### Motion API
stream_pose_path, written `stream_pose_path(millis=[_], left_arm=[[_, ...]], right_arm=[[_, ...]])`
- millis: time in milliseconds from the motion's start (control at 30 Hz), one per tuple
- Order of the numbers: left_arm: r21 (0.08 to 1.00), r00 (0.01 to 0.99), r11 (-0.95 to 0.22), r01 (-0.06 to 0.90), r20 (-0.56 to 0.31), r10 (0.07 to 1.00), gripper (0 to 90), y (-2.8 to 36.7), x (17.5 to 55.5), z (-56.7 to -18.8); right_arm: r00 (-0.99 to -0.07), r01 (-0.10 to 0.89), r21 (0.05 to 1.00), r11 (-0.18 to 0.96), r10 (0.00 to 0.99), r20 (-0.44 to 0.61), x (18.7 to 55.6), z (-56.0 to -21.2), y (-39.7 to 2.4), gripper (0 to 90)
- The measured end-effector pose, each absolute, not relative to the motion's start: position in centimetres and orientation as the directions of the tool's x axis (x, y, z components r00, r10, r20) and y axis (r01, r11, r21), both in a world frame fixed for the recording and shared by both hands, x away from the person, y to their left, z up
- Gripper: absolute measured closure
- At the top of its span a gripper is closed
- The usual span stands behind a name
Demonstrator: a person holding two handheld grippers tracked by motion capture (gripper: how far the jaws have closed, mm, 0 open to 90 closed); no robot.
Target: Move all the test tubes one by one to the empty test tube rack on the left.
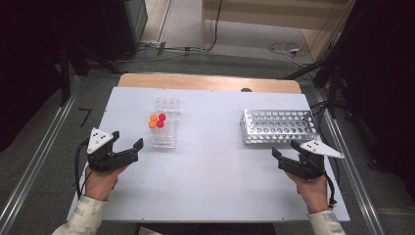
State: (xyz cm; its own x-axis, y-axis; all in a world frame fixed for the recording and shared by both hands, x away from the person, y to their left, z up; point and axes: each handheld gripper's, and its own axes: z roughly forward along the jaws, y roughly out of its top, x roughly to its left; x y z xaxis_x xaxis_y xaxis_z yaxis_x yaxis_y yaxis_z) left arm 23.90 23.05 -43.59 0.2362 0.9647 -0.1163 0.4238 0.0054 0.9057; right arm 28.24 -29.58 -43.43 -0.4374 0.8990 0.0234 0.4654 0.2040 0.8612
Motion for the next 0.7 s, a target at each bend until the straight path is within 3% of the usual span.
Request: stream_pose_path(millis=[700], left_arm=[[0.907, 0.199, 0.029, 0.42, -0.123, 0.972, 14.9, 24.3, 23.4, -43.8]], right_arm=[[-0.372, 0.476, 0.86, 0.185, 0.928, 0.006, 27.6, -43.8, -32.6, 22.8]])
